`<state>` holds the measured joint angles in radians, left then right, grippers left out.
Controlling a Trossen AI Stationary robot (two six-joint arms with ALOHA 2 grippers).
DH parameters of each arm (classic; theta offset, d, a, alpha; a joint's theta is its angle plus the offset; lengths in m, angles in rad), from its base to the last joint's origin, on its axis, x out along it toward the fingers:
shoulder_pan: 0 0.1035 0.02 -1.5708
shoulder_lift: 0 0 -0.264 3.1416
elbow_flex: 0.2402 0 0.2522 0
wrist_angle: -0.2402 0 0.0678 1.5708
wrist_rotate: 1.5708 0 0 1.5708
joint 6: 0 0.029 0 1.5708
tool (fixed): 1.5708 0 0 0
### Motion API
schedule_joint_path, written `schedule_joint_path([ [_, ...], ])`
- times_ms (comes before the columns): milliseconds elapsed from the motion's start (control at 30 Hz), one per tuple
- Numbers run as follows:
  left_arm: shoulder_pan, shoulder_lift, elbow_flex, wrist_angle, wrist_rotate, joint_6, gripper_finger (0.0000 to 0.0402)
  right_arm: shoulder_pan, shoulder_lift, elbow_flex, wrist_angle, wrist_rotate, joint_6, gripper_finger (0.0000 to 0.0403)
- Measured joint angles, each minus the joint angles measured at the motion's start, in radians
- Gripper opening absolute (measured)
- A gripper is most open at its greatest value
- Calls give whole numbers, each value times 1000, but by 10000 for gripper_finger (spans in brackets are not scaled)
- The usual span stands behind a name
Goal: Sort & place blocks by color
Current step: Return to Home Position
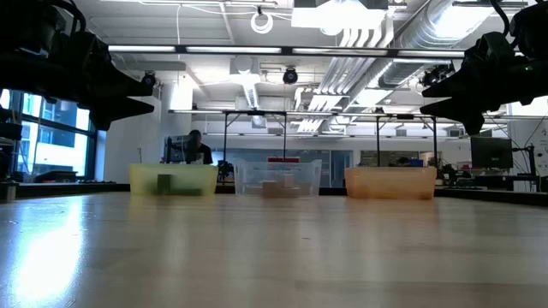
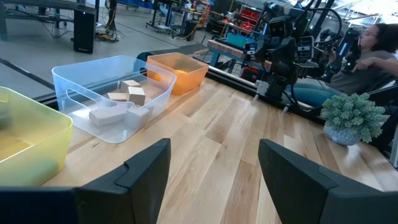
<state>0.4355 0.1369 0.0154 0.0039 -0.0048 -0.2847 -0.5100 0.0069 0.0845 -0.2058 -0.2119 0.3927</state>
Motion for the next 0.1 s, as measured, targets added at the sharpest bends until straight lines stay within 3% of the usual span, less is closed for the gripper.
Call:
schedule_joint_path([
  [100,0,0,0,0,0,0,234,0,0,0,0,0,0,183],
])
